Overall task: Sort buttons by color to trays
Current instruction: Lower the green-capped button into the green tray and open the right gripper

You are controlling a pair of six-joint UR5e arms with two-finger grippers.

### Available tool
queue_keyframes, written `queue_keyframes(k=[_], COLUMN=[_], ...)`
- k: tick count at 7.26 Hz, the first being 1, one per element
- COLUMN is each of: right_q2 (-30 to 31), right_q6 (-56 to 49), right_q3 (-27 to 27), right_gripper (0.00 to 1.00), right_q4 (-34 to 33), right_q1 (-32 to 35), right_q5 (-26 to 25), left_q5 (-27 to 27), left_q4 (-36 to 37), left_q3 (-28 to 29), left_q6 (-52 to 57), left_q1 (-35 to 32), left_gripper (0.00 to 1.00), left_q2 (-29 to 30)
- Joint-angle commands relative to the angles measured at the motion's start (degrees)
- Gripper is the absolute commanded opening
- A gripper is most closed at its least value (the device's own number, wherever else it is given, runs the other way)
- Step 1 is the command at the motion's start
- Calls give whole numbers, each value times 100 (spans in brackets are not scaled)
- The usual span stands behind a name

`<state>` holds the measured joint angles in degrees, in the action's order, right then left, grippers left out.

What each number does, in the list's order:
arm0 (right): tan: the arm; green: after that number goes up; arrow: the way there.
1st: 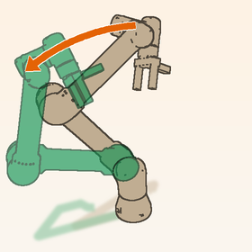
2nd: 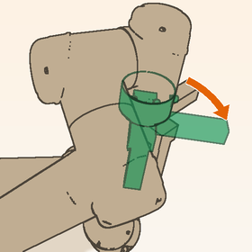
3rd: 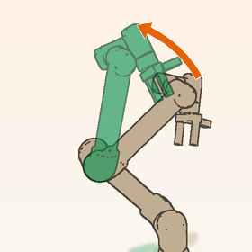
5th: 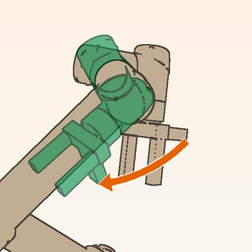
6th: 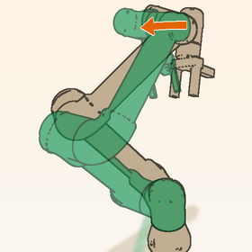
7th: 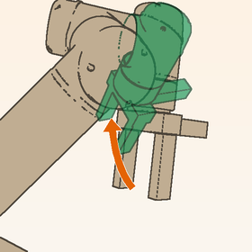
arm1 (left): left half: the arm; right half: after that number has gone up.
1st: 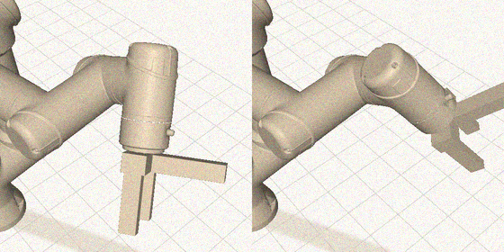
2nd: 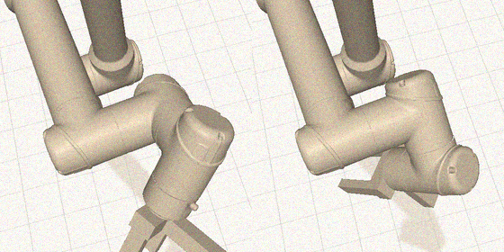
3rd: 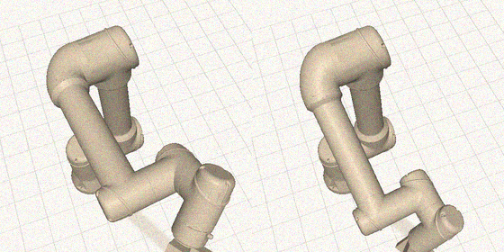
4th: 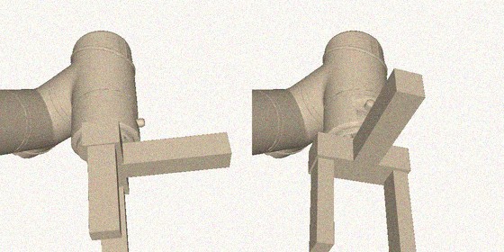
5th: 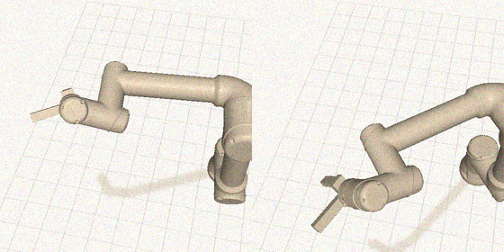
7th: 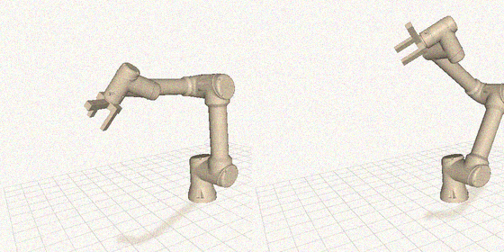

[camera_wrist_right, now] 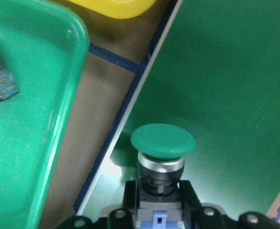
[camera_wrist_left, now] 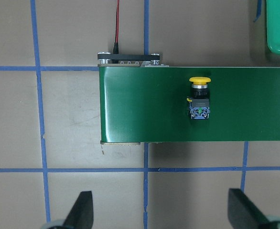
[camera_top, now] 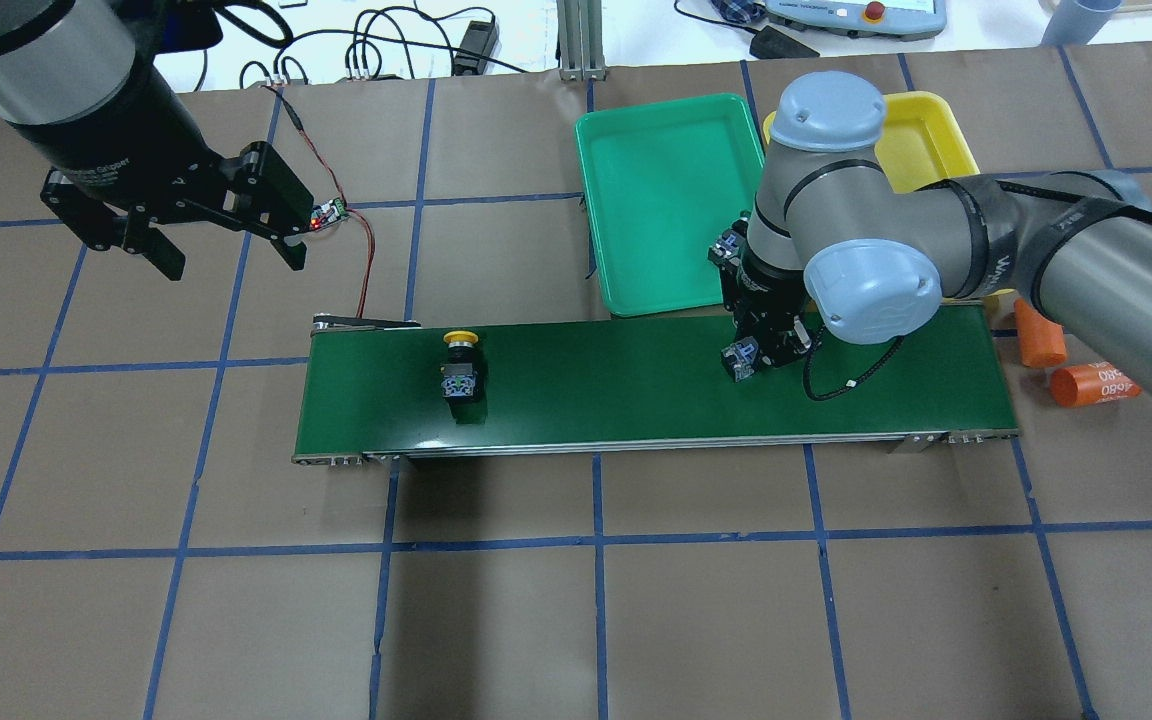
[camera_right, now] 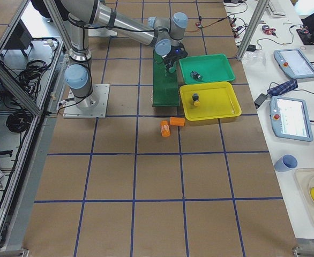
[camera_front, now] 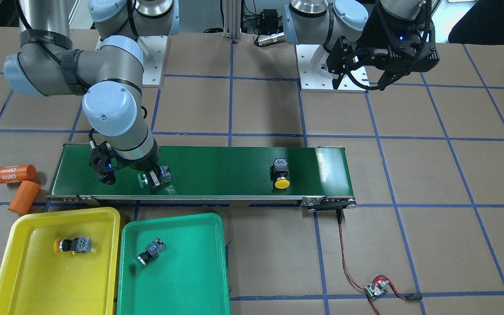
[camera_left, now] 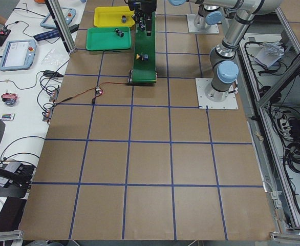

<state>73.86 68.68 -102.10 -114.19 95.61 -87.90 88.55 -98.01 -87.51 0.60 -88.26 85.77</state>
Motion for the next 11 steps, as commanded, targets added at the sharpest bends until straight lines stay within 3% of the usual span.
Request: queue_keyframes(k=[1,3,4,5,6,8,9,10,11], right_q2=[-387,-1186,-1477,-1654,-1612,-1411,-966,-509,-95], right_q6=[-13,-74,-74,-92,-100,-536,-1758,-2597,-3327], right_q3=[959,1621,1641,1641,1641,1606,1536,1535,1535], right_gripper=[0,0,0,43,99,100,100,100,100], right_q4=[-33,-757,-1232,-1498,-1510,-1396,-969,10,559], right_q1=[-25,-16,-16,-25,-16,-25,-7,-42,-42], right_q5=[19,45,45,27,53,115,89,28,19], left_q5=[39,40,31,5,31,31,31,31,31], left_q4=[10,10,19,45,54,63,63,63,141], left_q3=[-12,-3,14,197,216,260,260,260,260], left_q6=[19,45,46,37,37,37,37,37,37], left_q1=[28,107,99,125,116,116,107,107,107], left_gripper=[100,100,100,100,100,100,100,100,100], left_q2=[10,-34,10,193,282,335,335,335,344])
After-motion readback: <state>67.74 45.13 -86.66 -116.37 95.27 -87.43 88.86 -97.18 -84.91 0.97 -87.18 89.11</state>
